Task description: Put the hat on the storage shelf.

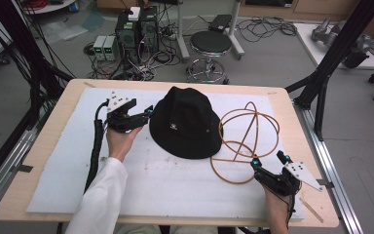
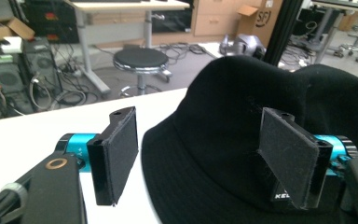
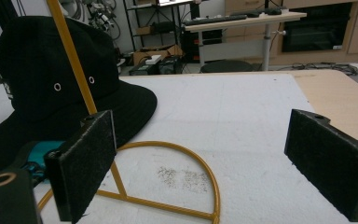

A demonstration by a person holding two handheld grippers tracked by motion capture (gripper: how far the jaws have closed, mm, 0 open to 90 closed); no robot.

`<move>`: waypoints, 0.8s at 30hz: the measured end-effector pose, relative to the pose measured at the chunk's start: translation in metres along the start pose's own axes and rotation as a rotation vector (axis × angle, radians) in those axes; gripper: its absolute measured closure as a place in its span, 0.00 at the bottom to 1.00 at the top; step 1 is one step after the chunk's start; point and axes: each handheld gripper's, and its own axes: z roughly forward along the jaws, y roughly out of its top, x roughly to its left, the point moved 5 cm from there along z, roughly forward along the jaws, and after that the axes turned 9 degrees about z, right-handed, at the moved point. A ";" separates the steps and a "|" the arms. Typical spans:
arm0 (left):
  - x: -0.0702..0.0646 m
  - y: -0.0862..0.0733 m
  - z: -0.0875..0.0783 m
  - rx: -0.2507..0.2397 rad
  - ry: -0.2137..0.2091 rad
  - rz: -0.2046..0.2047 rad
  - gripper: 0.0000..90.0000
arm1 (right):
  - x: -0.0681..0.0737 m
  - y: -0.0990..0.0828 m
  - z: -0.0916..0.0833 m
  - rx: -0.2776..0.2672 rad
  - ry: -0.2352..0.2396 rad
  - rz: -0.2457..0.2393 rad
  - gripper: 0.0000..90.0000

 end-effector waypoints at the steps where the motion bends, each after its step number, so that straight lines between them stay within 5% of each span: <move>1: 0.000 0.000 0.000 0.000 0.000 0.000 0.32 | 0.000 0.000 0.000 0.000 0.002 0.003 0.09; 14: -0.035 0.010 0.041 0.081 -0.108 0.042 0.32 | 0.000 -0.001 0.002 0.008 0.017 0.003 0.09; 24: -0.056 0.000 0.067 0.137 -0.154 0.056 0.40 | 0.000 -0.003 0.003 0.027 0.014 -0.024 0.09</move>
